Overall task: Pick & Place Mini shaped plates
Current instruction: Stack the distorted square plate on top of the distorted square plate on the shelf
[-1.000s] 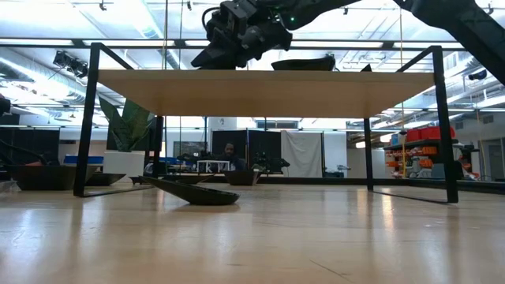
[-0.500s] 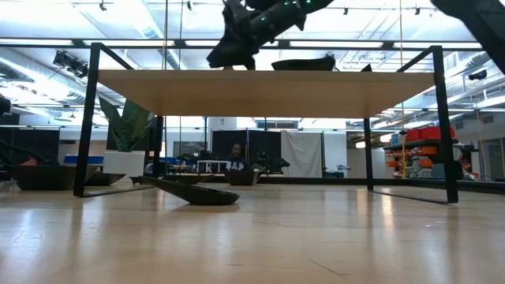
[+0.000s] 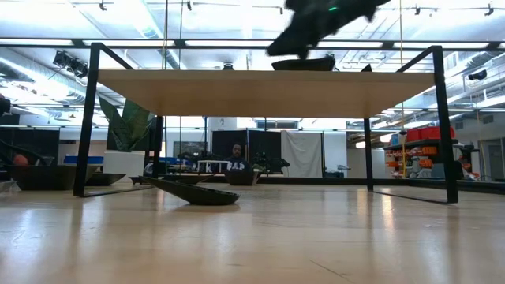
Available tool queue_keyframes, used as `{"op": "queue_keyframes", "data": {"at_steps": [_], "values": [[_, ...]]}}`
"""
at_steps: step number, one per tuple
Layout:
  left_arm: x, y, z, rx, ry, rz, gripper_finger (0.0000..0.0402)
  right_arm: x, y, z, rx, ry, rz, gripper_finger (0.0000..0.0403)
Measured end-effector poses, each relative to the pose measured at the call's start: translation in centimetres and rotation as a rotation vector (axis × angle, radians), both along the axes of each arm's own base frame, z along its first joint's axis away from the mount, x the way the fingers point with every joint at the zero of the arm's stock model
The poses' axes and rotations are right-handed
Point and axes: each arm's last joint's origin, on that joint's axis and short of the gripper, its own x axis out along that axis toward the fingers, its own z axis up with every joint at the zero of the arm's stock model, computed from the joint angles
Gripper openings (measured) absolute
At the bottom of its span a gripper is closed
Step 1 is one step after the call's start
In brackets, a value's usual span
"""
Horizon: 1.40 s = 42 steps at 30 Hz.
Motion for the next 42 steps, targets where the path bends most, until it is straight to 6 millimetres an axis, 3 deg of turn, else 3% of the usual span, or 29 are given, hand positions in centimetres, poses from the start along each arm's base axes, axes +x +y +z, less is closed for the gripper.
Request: {"op": "queue_keyframes", "data": {"at_steps": [8, 18, 29, 42], "values": [[0.0, 0.0, 0.0, 0.0, 0.001, 0.0, 0.0018, -6.6, 3.2, -0.9, -0.054, -0.026, -0.045, 0.0026], [0.0, 0.0, 0.0, 0.001, 0.001, 0.0, 0.0018, -11.5, 5.2, -1.5, 0.014, 0.004, -0.031, 0.0003], [0.0, 0.0, 0.0, 0.001, 0.001, 0.0, 0.0018, -14.9, 7.7, -2.6, -0.002, -0.032, 0.094, 0.0001], [0.0, 0.0, 0.0, 0.0, 0.001, 0.0, 0.0018, -18.5, 7.6, -2.0, 0.071, -0.033, 0.024, 0.0]]}}
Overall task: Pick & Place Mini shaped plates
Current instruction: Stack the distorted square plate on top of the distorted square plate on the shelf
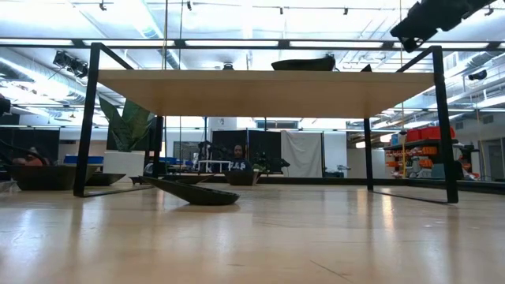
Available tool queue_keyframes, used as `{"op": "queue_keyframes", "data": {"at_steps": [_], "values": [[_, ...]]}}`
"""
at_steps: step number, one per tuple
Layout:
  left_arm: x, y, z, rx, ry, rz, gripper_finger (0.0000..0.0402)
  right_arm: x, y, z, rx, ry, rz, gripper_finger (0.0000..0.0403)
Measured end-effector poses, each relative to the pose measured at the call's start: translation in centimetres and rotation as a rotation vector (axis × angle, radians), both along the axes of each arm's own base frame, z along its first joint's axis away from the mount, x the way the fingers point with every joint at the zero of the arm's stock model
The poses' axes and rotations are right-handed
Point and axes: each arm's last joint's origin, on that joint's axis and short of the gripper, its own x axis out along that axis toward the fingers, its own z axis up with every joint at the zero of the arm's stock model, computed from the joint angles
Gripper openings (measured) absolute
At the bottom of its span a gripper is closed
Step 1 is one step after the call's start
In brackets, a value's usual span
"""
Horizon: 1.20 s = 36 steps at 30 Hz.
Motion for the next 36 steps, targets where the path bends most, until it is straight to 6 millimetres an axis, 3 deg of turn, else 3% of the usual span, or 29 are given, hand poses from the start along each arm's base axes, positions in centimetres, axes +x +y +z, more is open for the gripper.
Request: {"op": "queue_keyframes", "data": {"at_steps": [24, 36], "values": [[0.0, 0.0, 0.0, 0.0, 0.0, 0.0, 0.0018, -7.7, 0.5, 0.1, -0.028, -0.102, -0.06, 0.0], [0.0, 0.0, 0.0, 0.0, 0.0, 0.0, 0.0018, -9.2, 0.7, 0.1, 0.014, -0.165, -0.054, 0.0]]}}
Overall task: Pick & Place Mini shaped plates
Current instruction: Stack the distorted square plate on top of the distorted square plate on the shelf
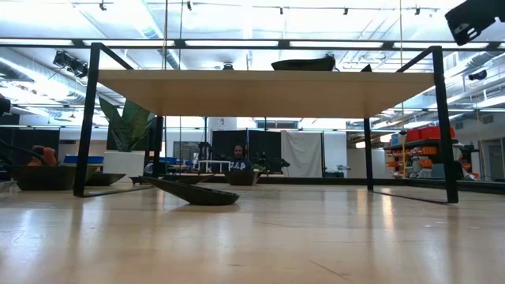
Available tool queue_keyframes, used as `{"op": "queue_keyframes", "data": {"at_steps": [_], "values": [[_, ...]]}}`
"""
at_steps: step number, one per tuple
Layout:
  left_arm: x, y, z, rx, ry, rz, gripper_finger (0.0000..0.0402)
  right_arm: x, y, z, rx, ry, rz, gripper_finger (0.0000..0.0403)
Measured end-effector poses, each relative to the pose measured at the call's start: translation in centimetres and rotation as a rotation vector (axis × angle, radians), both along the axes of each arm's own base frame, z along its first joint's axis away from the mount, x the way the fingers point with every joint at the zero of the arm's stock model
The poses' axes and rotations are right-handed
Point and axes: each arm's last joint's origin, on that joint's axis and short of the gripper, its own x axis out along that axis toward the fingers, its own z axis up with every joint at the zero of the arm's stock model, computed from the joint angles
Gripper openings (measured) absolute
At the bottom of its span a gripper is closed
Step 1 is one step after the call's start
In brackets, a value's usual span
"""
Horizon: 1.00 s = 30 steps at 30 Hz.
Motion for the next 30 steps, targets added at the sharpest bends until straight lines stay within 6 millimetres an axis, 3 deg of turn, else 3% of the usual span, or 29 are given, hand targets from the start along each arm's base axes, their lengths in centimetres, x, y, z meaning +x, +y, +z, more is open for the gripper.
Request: {"op": "queue_keyframes", "data": {"at_steps": [24, 30], "values": [[0.0, 0.0, 0.0, 0.0, 0.0, 0.0, 0.0018, -3.3, -0.2, -0.1, 0.02, -0.164, -0.002, 0.0005], [0.0, 0.0, 0.0, 0.0, 0.0, 0.0, 0.0018, -3.2, -0.1, -0.2, 0.087, -0.14, 0.016, 0.0003]]}}
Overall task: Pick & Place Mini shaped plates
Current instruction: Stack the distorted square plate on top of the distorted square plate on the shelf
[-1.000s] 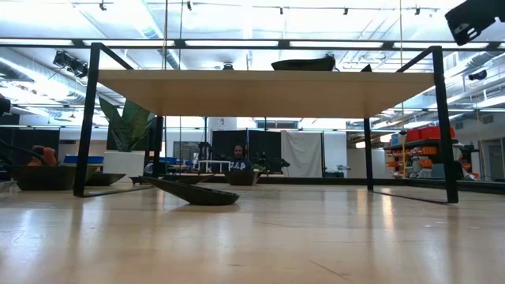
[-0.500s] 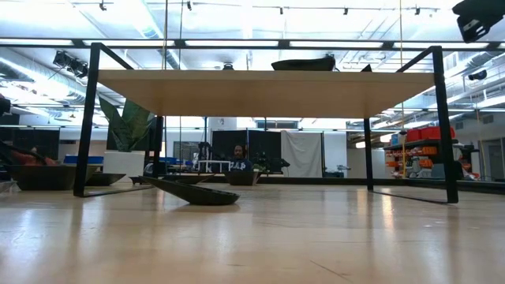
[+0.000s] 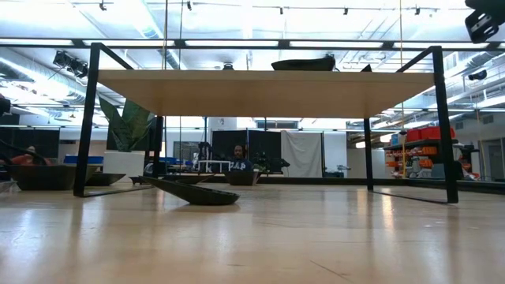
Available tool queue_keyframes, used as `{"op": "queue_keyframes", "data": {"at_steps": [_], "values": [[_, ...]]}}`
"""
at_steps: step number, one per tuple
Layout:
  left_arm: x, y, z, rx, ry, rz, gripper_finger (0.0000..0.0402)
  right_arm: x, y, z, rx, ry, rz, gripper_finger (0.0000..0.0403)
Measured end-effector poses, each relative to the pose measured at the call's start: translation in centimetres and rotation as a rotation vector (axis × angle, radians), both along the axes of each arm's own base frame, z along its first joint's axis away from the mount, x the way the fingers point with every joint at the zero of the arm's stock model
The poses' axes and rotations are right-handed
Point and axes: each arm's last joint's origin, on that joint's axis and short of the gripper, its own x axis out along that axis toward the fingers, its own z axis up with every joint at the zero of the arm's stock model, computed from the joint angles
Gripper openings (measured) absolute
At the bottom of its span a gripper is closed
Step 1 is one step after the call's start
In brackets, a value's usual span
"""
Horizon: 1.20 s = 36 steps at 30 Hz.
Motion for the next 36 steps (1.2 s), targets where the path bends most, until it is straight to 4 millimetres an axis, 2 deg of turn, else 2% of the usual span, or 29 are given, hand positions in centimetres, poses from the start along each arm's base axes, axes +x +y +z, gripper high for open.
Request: {"op": "queue_keyframes", "data": {"at_steps": [36], "values": [[0.0, 0.0, 0.0, 0.0, 0.0, 0.0, 0.0018, 0.04, -0.03, 0.2, -0.033, -0.022, -0.007, 0.0005]]}}
